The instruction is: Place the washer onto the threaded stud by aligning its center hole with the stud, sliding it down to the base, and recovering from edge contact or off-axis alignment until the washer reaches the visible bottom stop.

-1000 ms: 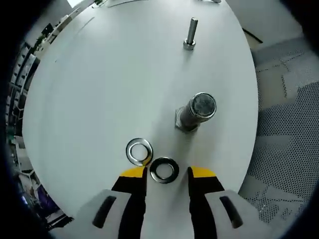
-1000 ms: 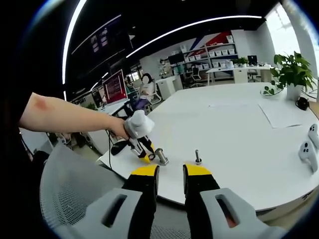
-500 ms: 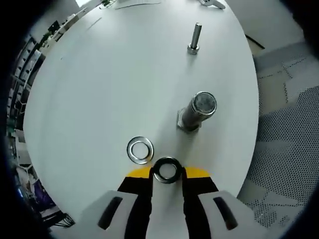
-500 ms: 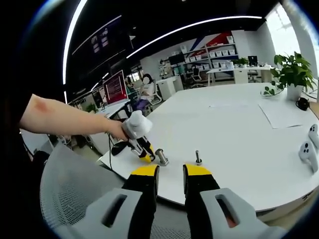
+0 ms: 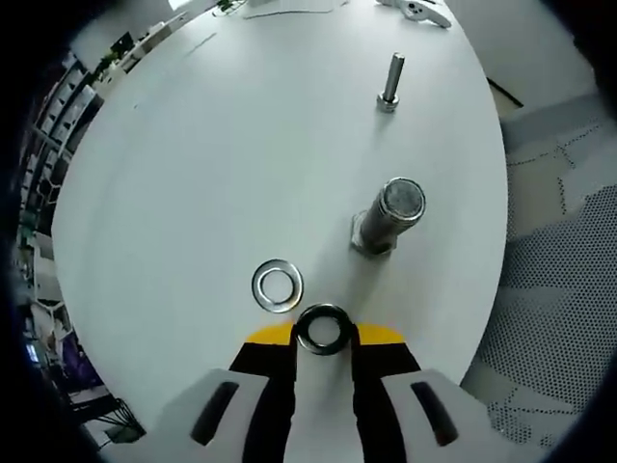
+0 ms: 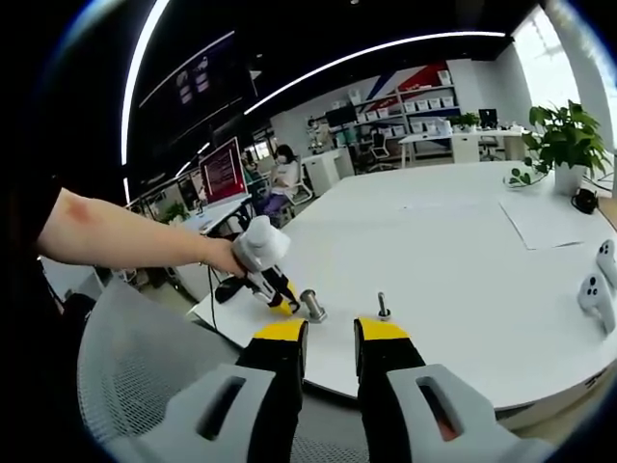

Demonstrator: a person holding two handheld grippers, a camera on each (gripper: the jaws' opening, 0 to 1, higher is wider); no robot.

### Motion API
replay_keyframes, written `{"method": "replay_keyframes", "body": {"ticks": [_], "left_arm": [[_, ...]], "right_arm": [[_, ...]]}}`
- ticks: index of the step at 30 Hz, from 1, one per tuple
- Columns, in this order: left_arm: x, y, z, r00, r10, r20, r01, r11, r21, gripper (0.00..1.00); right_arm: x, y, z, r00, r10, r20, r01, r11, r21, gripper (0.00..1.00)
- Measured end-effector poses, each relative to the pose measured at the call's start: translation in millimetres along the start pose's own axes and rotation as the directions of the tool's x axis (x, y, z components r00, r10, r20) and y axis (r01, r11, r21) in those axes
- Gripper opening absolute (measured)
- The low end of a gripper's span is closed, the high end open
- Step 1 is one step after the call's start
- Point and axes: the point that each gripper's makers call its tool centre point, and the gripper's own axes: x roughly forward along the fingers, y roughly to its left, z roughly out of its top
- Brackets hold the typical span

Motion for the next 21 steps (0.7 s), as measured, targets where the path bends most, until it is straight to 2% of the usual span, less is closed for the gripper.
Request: {"method": "replay_keyframes", "body": {"ticks": [6, 14, 21], "left_arm": [[-1, -2.1, -2.5, 1.000, 0.001, 0.002, -0.001, 1.000, 0.002, 0.19], [-3, -3.6, -5.7, 1.000, -0.004, 0.001, 0.005, 0.999, -0.039, 0.19], [-16, -5.3, -0.7, 1.000, -0.009, 0.001, 0.009, 1.000, -0.016, 0.19]], "right_arm": [[0, 1, 0.2, 1.000, 0.002, 0.001, -0.002, 1.000, -0.001, 0.22], [0, 1, 0.2, 1.000, 0.004, 0.000, -0.004, 1.000, -0.002, 0.22], [0, 1, 0.2, 1.000, 0.004, 0.000, -0.004, 1.000, -0.004, 0.22]]}}
